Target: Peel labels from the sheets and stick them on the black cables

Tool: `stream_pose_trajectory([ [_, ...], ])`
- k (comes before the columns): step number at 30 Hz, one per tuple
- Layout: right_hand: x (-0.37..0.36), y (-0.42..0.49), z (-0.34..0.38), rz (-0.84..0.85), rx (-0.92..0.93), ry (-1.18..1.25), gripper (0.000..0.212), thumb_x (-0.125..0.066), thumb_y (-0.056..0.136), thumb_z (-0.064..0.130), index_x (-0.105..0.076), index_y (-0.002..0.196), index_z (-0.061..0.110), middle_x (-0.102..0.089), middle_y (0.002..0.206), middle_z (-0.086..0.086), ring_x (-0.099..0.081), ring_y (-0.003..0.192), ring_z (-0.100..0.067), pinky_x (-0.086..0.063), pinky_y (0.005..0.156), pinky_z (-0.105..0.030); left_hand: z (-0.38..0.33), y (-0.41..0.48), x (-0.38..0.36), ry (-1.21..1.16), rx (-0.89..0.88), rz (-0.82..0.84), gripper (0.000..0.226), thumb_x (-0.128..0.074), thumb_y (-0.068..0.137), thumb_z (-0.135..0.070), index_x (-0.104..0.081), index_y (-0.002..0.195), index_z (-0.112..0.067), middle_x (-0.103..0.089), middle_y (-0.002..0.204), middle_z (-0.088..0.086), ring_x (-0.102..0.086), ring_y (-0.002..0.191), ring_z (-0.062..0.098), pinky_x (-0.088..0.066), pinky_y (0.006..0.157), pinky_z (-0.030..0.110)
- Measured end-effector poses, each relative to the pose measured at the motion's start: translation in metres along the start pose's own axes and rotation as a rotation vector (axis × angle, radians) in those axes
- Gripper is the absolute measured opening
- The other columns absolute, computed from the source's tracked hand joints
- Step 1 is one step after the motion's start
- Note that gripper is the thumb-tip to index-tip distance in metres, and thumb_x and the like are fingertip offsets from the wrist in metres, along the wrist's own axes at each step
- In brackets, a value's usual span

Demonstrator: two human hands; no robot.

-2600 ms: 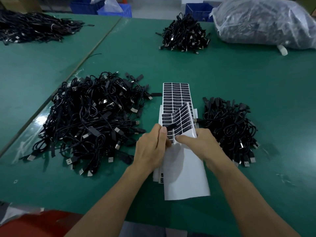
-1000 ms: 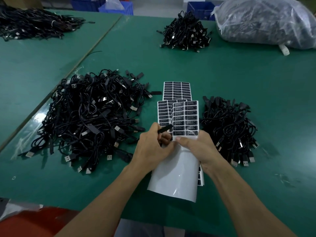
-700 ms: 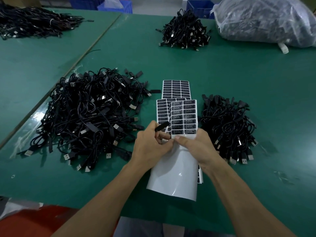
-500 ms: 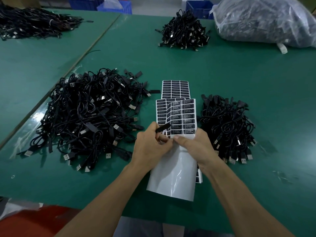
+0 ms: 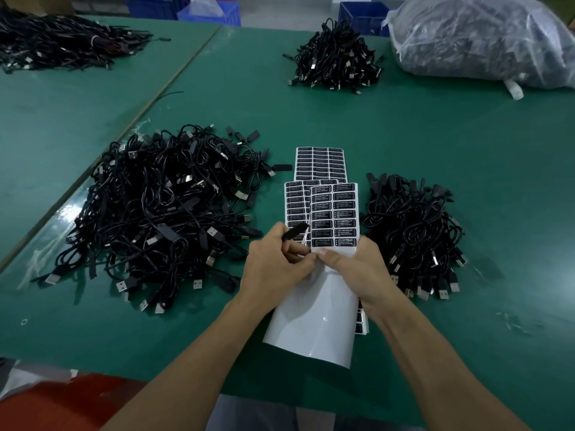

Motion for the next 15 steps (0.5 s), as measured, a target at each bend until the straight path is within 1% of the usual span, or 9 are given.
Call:
stream_pose_trajectory([
  [4,-0.0011,0.0008,-0.0005,0.009,0.006,0.0,0.03,-0.079,0.085,0.015,-0.063,0.106,0.001,-0.072,0.098,-0.018,-0.073,0.088,-0.032,-0.062,0.075,-0.044,-0.0011,0.0004,-0.0004,0.005,-0.004,0.005,0.036,-0.081,0.076,-0.018,-0.045,0.074,-0.026,-0.072,0.072,-0.024,-0.063,0.059,-0.007,-0.046,0.053,0.01],
  [7,-0.0007,0.0008,0.0002,0.021,0.029,0.018,0.016,-0.079,0.085,0.011,-0.067,0.094,0.006,-0.075,0.082,-0.008,-0.074,0.076,-0.024,-0.06,0.061,-0.033,-0.0012,0.0005,-0.0003,-0.011,0.0,0.007,0.036,-0.08,0.077,-0.014,-0.045,0.074,-0.023,-0.071,0.071,-0.024,-0.062,0.058,-0.007,-0.045,0.053,0.009],
  [8,-0.0007,0.0003,0.0002,0.017,0.027,0.024,0.017,-0.079,0.084,0.011,-0.067,0.094,0.007,-0.075,0.081,-0.007,-0.074,0.076,-0.024,-0.06,0.062,-0.033,-0.0012,0.0002,-0.0006,-0.015,0.002,0.006,0.037,-0.081,0.077,-0.013,-0.045,0.074,-0.022,-0.071,0.071,-0.024,-0.062,0.057,-0.007,-0.045,0.052,0.009],
  [10,-0.0005,-0.0007,-0.001,0.008,0.006,0.03,0.026,-0.08,0.084,0.012,-0.065,0.102,0.003,-0.074,0.09,-0.014,-0.074,0.083,-0.029,-0.062,0.071,-0.04,-0.0016,-0.0008,-0.0005,-0.025,0.002,-0.006,0.04,-0.081,0.077,-0.013,-0.043,0.072,-0.022,-0.071,0.069,-0.022,-0.06,0.055,-0.007,-0.044,0.051,0.008],
  [13,0.0005,-0.0006,-0.0001,-0.006,0.024,0.052,0.021,-0.078,0.084,0.007,-0.066,0.1,0.001,-0.074,0.092,-0.017,-0.073,0.085,-0.033,-0.062,0.073,-0.043,-0.0028,-0.0025,0.0001,-0.039,-0.008,-0.022,0.042,-0.081,0.076,-0.013,-0.041,0.071,-0.024,-0.072,0.068,-0.019,-0.061,0.054,-0.007,-0.044,0.051,0.008],
  [15,-0.0002,-0.0008,-0.0002,-0.006,0.009,0.052,0.027,-0.078,0.085,0.01,-0.063,0.105,0.0,-0.072,0.098,-0.021,-0.072,0.089,-0.036,-0.061,0.078,-0.05,-0.0038,-0.0024,0.0006,-0.042,-0.004,-0.019,0.042,-0.082,0.075,-0.014,-0.042,0.071,-0.025,-0.072,0.07,-0.019,-0.064,0.057,-0.004,-0.048,0.053,0.011],
])
Point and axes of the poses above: each hand's wrist, its own y-axis towards the middle knuckle, its own x-axis out of the back of the hand, z = x × y, the point moved 5 cm from there along y, towards the middle knuckle
